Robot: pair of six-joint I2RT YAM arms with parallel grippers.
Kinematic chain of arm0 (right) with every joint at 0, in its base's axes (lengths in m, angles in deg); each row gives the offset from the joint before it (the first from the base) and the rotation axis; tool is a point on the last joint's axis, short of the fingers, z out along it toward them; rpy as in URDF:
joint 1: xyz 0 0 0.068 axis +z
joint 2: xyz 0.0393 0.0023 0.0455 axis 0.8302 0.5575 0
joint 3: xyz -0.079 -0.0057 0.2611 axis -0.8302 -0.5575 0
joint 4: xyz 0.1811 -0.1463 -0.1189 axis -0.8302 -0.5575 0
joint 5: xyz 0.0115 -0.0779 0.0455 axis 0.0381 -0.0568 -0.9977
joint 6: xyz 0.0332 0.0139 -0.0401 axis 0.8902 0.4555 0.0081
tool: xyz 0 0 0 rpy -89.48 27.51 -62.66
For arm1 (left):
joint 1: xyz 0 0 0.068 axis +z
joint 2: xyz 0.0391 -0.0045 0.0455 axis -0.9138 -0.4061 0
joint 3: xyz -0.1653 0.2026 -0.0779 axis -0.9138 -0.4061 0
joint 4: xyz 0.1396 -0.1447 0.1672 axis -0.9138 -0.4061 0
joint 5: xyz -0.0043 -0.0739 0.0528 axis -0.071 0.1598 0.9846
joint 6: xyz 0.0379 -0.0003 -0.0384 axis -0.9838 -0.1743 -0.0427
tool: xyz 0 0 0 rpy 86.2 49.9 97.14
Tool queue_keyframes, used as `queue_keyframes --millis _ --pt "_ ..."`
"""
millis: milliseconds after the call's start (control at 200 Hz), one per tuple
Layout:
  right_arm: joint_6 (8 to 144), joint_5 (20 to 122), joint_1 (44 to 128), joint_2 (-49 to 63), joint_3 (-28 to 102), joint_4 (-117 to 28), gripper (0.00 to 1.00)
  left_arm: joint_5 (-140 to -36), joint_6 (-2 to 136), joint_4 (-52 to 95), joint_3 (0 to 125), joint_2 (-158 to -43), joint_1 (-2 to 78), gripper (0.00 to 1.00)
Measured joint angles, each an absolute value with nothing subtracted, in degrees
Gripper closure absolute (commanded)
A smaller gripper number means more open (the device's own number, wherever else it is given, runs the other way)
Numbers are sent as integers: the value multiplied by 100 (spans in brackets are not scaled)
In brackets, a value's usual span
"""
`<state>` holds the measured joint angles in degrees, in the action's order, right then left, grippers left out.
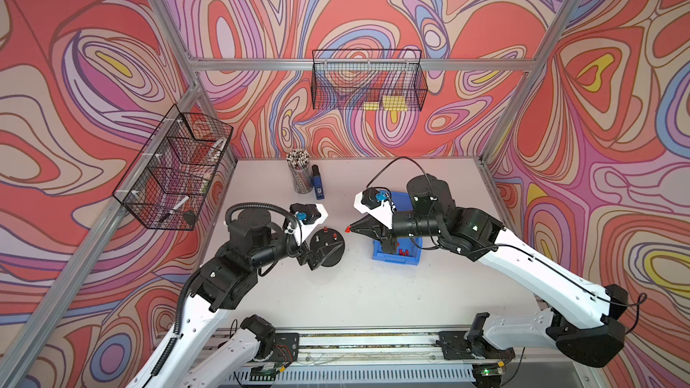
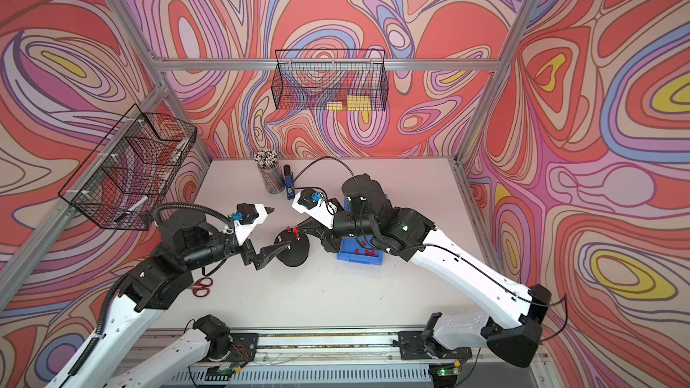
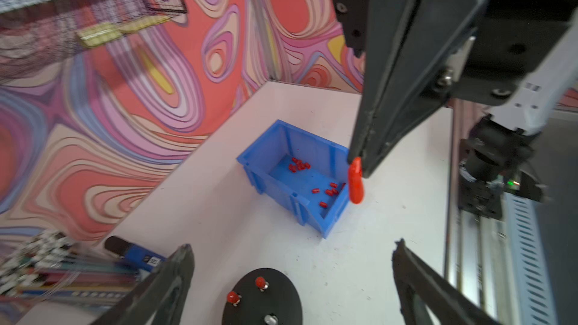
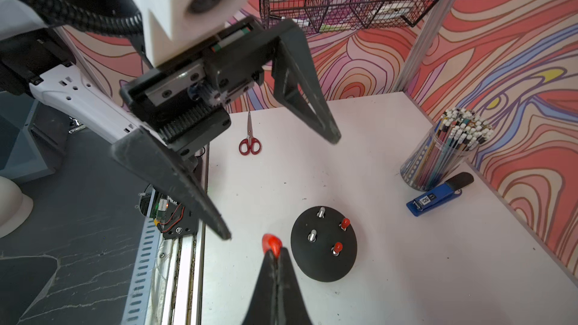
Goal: Cover the protruding screws with screw protection sleeves
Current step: Pick up the screw protection sleeve from the storage box, then attach the screw protection sleeve to the screw.
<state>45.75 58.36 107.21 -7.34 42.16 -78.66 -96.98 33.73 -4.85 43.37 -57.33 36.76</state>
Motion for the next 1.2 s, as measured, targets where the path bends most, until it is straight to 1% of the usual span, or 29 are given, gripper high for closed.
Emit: queue_keyframes --millis 130,255,341,431,526,651,931,1197 --pt "4946 5934 10725 -496 4186 -7691 100 -7565 3548 459 3494 -5193 3676 1" --pt "5316 6203 10756 27 4192 -7516 100 -5574 3546 1004 2886 -5250 3751 1" --pt "5490 6560 10843 466 4203 -7488 100 -4636 3553 1054 2744 -5440 3967 1" --pt "5619 6938 10959 953 4269 -7495 100 -4024 3601 1122 2735 -5558 4295 1" --pt "5703 7252 11045 1452 4413 -7492 100 -3696 3758 1255 2735 -5516 4664 1" --pt "5762 7593 11097 1933 4592 -7477 100 -3585 3940 1296 2735 -5510 4996 1" --pt "5779 8009 11112 2580 5104 -7453 100 -3640 4084 1296 2735 -5532 5040 1" --pt "5762 8028 11112 2739 5316 -7457 100 -3688 4110 1296 2735 -5547 5073 1"
